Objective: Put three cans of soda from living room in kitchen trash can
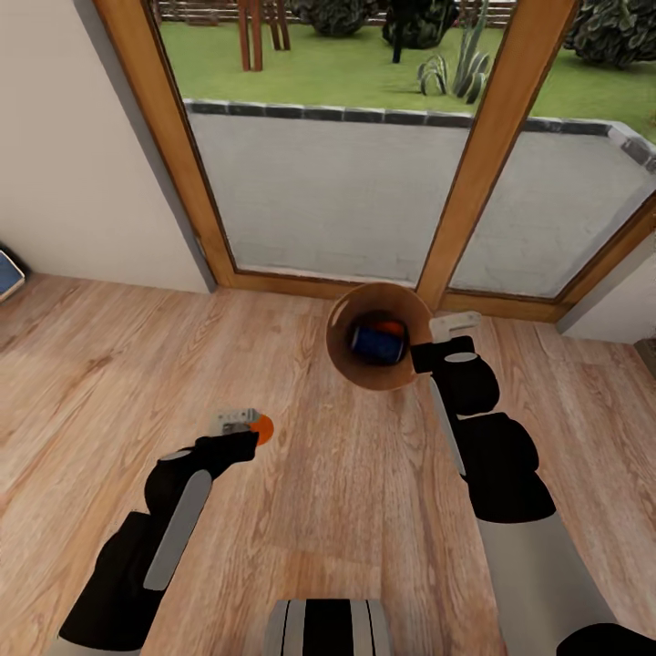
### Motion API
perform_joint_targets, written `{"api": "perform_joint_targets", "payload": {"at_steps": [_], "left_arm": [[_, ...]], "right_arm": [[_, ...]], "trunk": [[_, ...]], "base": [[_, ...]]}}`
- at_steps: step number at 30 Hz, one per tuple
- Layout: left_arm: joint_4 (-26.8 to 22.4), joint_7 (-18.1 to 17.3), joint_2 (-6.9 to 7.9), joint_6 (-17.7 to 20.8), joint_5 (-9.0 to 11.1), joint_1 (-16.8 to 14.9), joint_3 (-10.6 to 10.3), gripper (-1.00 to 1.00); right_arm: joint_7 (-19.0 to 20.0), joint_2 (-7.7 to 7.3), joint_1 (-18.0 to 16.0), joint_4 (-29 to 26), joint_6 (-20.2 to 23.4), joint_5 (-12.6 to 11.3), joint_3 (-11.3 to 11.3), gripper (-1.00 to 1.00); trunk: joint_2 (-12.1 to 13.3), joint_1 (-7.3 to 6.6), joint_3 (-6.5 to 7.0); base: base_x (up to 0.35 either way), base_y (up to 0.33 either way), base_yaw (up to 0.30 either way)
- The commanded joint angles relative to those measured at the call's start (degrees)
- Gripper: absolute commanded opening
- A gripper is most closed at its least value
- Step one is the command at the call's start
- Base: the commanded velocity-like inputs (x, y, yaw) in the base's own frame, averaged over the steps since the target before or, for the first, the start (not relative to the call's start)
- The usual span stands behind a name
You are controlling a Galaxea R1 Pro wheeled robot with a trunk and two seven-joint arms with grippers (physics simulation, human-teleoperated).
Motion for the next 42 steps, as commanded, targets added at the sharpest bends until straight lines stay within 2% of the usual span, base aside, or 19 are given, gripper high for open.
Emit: {"api": "perform_joint_targets", "payload": {"at_steps": [1,3,5,8,12,16,21,24,27,30,35,42], "left_arm": [[-0.06,-0.97,0.00,-0.02,-0.08,0.30,0.05,-1.00],[-0.14,-3.00,0.47,0.16,-0.08,0.65,0.10,-1.00],[-0.15,-3.39,0.89,0.40,-0.08,0.64,0.11,-1.00],[-0.20,-3.87,1.46,3.23,-0.08,0.10,0.12,-1.00],[-0.21,-4.02,1.60,5.38,-0.08,-0.52,0.12,-1.00],[-0.22,-4.09,1.66,7.45,-0.08,-2.19,0.12,-1.00],[-0.24,-4.73,1.82,8.09,-0.03,-3.80,0.12,-1.00],[-0.24,-8.10,2.86,7.78,-0.07,-4.26,0.16,-1.00],[-0.24,-9.83,3.83,7.64,-0.08,-5.01,0.19,-1.00],[-0.24,-10.46,4.10,7.60,-0.05,-5.29,0.20,-1.00],[-0.25,-14.19,4.31,7.83,0.00,-6.13,0.21,-1.00],[-0.25,-17.68,4.89,8.34,0.01,-8.17,0.21,-1.00]], "right_arm": [[0.14,0.00,-0.02,0.06,0.00,0.29,0.01,-1.00],[0.14,0.00,-0.02,0.22,0.00,0.41,0.00,-1.00],[0.16,0.05,0.00,0.24,0.00,0.95,0.03,-1.00],[0.25,0.22,0.38,0.28,0.00,2.77,0.16,-1.00],[0.29,0.31,0.89,0.29,0.00,3.61,0.24,-1.00],[0.28,0.34,1.75,0.29,0.00,4.01,0.20,-1.00],[0.23,0.35,2.76,0.22,0.00,4.27,0.32,-1.00],[0.23,0.35,2.87,0.21,0.00,4.42,0.27,-1.00],[0.23,0.35,2.98,0.21,0.00,4.51,0.21,-1.00],[0.23,0.35,3.39,0.20,0.00,4.71,0.24,-1.00],[0.27,0.35,3.86,0.28,0.00,6.16,0.26,-1.00],[0.31,0.40,4.35,0.41,0.00,6.10,0.18,-1.00]], "trunk": [[0.01,-0.01,0.01],[0.01,-0.01,0.01],[0.01,-0.01,0.01],[0.01,-0.01,0.01],[0.01,-0.01,0.01],[1.62,-0.89,0.73],[3.62,-1.99,1.63],[4.82,-2.65,2.17],[6.03,-3.31,2.70],[7.23,-3.96,3.24],[9.24,-5.06,4.14],[12.04,-6.60,5.40]], "base": [[0.000,0.000,0.000],[0.000,0.000,0.000],[0.000,0.000,0.000],[0.000,0.000,0.000],[0.000,0.000,0.000],[0.000,0.000,0.000],[0.000,0.000,0.000],[0.000,0.000,0.000],[0.000,0.000,0.000],[0.000,0.000,0.000],[0.000,0.000,0.000],[0.000,0.000,0.000]]}}
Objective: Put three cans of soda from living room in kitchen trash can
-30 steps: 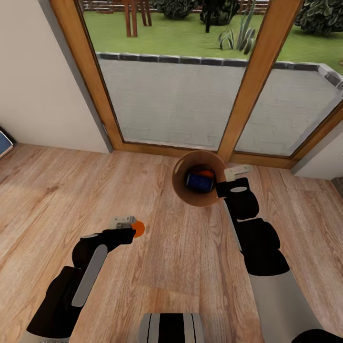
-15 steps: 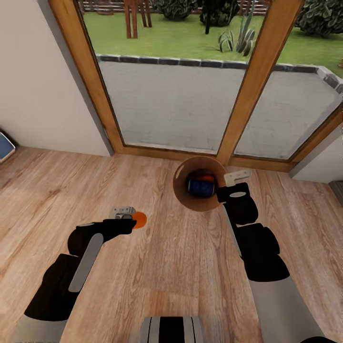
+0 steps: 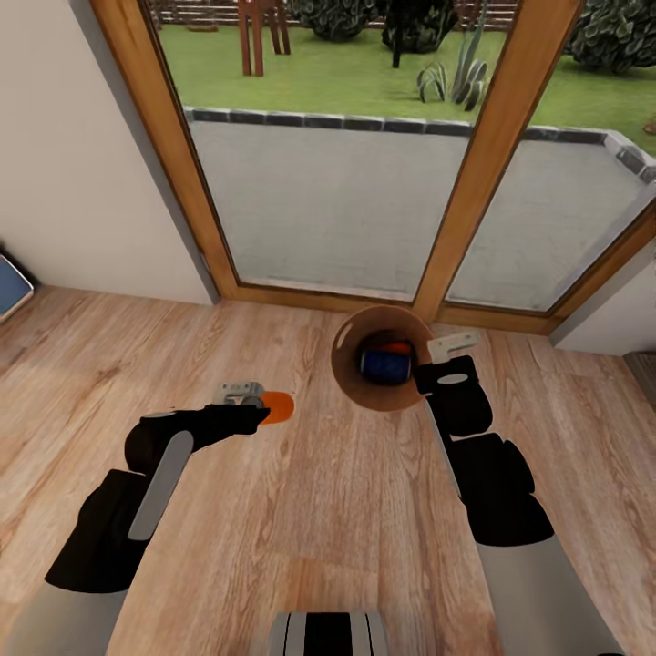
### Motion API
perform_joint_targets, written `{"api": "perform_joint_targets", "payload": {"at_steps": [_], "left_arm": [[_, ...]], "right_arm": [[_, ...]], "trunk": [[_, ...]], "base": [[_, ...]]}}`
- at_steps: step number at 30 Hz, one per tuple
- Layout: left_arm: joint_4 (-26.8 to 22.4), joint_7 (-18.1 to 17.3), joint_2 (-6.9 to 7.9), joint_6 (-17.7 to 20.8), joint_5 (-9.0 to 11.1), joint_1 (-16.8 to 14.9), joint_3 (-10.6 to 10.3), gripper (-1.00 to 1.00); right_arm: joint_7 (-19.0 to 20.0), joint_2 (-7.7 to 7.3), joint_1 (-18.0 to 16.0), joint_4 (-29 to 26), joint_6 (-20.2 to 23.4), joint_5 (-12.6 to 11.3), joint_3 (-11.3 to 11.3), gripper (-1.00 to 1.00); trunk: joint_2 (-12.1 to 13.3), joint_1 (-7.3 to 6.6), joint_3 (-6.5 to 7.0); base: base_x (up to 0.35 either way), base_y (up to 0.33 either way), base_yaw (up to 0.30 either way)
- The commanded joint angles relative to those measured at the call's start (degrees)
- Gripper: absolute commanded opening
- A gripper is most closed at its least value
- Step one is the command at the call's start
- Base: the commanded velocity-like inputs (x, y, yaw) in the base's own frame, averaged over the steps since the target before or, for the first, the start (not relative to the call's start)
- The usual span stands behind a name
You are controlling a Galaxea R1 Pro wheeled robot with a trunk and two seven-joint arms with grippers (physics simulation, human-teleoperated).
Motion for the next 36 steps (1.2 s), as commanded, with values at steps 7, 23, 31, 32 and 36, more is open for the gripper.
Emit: {"api": "perform_joint_targets", "payload": {"at_steps": [7,23,31,32,36], "left_arm": [[0.00,-7.59,1.71,0.69,-0.19,-2.05,2.06,-1.00],[0.00,-15.33,3.08,2.21,-0.12,-3.68,8.15,-1.00],[0.06,-15.71,0.97,2.21,1.70,-7.99,7.91,-1.00],[0.07,-15.75,0.45,2.21,1.93,-8.27,7.81,-1.00],[0.09,-15.79,-1.84,2.21,2.23,-8.72,7.49,-1.00]], "right_arm": [[0.11,0.08,0.01,0.01,0.08,1.02,-0.32,-1.00],[0.35,2.01,-2.86,18.94,0.08,1.18,-10.51,-1.00],[0.37,3.81,-4.16,24.72,0.08,1.19,-10.66,-1.00],[0.37,3.97,-4.18,24.91,0.08,1.18,-10.66,-1.00],[0.37,4.18,-4.20,25.15,0.08,1.07,-10.55,-1.00]], "trunk": [[1.62,-0.89,0.73],[1.62,-0.89,0.73],[1.62,-0.89,0.73],[1.62,-0.89,0.73],[1.62,-0.89,0.73]], "base": [[0.000,0.000,0.000],[0.000,0.000,0.000],[0.000,0.000,0.000],[0.000,0.000,0.000],[0.000,0.000,0.000]]}}
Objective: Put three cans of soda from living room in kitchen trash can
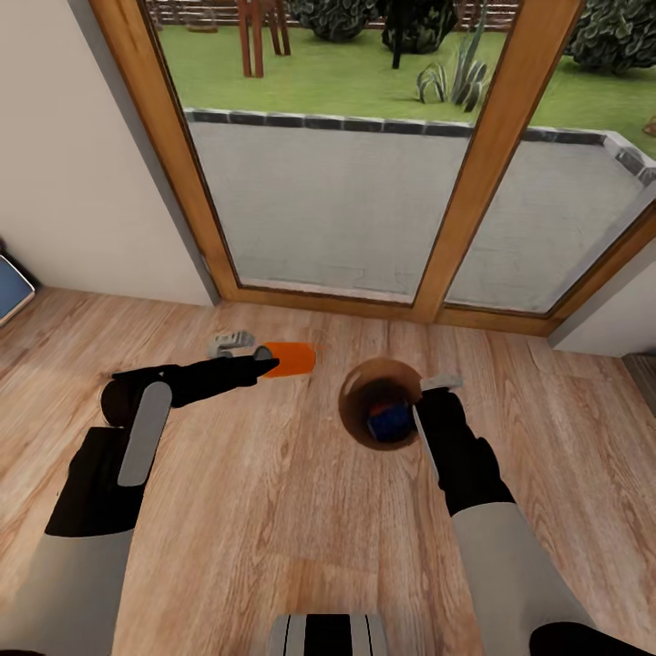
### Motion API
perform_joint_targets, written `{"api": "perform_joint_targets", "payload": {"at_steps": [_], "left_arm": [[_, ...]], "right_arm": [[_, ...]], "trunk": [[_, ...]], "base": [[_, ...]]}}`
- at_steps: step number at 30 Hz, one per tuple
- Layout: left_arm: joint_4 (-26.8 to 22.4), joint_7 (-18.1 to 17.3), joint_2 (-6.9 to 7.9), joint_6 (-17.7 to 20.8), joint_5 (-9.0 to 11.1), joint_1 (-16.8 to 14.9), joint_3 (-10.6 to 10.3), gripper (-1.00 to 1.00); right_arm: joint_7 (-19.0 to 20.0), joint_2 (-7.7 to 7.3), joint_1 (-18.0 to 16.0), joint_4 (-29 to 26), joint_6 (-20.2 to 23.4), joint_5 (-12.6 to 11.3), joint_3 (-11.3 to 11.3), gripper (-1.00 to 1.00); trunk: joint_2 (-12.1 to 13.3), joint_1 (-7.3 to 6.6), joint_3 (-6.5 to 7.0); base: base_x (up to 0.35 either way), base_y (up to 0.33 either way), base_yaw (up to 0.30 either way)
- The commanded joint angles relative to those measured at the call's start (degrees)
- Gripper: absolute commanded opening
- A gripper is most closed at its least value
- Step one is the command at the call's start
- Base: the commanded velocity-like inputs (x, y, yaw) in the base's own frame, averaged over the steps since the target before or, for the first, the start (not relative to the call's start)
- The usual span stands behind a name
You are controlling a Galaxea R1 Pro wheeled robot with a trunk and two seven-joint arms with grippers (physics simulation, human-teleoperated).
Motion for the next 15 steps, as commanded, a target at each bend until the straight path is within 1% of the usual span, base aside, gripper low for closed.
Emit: {"api": "perform_joint_targets", "payload": {"at_steps": [1,3,4,5,6,7,10,15], "left_arm": [[0.01,0.00,-0.40,0.00,-0.29,-0.04,-0.14,-1.00],[0.01,0.10,-2.03,0.00,-0.26,-0.09,-1.62,-1.00],[0.01,0.16,-2.50,0.00,-0.27,-0.09,-2.21,-1.00],[0.02,0.29,-3.34,0.00,-0.28,-0.10,-3.52,-1.00],[0.02,0.33,-3.68,0.00,-0.28,-0.10,-4.15,-1.00],[0.02,0.43,-4.22,0.00,-0.29,-0.10,-5.35,-1.00],[0.02,0.53,-4.85,0.00,-0.29,-0.07,-6.94,-1.00],[0.02,0.59,-5.31,0.00,-0.30,-0.03,-8.01,-1.00]], "right_arm": [[0.21,0.03,-0.02,0.00,0.00,-0.51,0.08,-1.00],[0.21,0.13,-0.03,-0.06,0.00,-0.84,0.23,-1.00],[0.21,0.19,-0.03,-0.07,0.00,-0.90,0.25,-1.00],[0.21,0.36,-0.03,-0.08,0.00,-0.98,0.33,-1.00],[0.21,0.45,-0.03,-0.09,0.00,-1.01,0.35,-1.00],[0.21,0.57,-0.03,-0.09,0.00,-1.05,0.39,-1.00],[0.21,0.71,-0.03,-0.10,0.00,-1.10,0.46,-1.00],[0.21,0.83,-0.03,-0.11,0.00,-1.13,0.52,-1.00]], "trunk": [[0.00,-0.01,0.01],[0.00,-0.01,0.01],[0.00,-0.01,0.01],[0.00,-0.01,0.01],[0.00,-0.01,0.01],[0.00,-0.01,0.01],[0.00,-0.01,0.01],[0.00,-0.01,0.01]], "base": [[0.000,0.000,0.000],[0.000,0.000,0.000],[0.000,0.000,0.000],[0.000,0.000,0.000],[0.000,0.000,0.000],[0.000,0.000,0.000],[0.000,0.000,0.000],[0.000,0.000,0.000]]}}
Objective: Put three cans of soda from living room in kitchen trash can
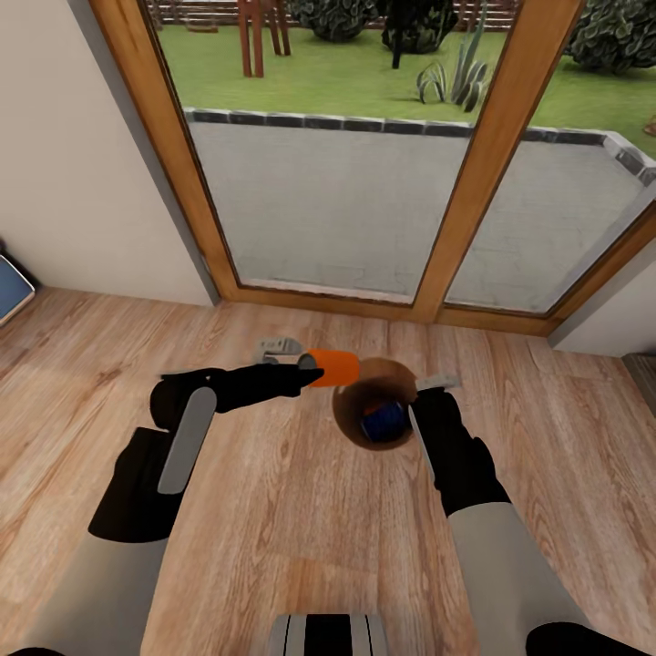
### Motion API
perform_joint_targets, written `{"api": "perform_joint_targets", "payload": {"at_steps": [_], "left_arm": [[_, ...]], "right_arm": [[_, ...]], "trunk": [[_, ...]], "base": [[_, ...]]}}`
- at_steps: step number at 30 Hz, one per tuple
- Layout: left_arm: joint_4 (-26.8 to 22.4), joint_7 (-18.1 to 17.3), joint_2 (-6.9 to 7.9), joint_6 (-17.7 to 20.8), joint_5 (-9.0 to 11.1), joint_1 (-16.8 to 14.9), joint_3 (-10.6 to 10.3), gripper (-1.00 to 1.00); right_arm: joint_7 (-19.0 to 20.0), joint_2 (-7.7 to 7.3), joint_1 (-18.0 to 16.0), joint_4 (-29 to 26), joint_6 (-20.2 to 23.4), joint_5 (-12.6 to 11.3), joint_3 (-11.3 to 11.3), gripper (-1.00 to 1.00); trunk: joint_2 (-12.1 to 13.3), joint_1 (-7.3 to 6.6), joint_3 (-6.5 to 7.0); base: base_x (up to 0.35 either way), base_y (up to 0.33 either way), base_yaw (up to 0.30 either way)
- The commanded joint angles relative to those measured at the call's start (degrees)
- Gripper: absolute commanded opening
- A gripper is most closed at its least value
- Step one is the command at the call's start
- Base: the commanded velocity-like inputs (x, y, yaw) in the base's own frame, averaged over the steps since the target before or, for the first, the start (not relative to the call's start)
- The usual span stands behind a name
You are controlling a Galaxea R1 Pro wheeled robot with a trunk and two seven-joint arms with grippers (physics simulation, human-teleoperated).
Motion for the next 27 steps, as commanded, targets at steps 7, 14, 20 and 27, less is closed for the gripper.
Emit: {"api": "perform_joint_targets", "payload": {"at_steps": [7,14,20,27], "left_arm": [[0.00,0.01,-0.22,0.00,-0.03,0.03,-0.32,-1.00],[0.00,0.21,-0.21,0.00,-0.21,0.41,-0.40,-1.00],[0.00,2.35,-0.21,0.00,-0.53,0.59,-3.05,-1.00],[0.03,3.53,-0.27,0.00,-0.50,0.57,-3.82,1.00]], "right_arm": [[0.14,0.04,-0.02,-0.02,0.00,0.15,-0.03,-1.00],[0.14,-0.01,-0.02,-0.03,0.00,0.15,-0.06,-1.00],[0.14,-0.03,-0.02,-0.03,0.00,0.15,-0.13,-1.00],[0.14,-0.03,-0.02,-0.03,0.00,0.15,-0.15,-1.00]], "trunk": [[0.00,-0.01,0.00],[0.00,-0.01,0.00],[0.00,-0.01,0.00],[0.00,-0.01,0.00]], "base": [[0.000,0.000,0.000],[0.000,0.000,0.000],[0.000,0.000,0.000],[0.000,0.000,0.000]]}}
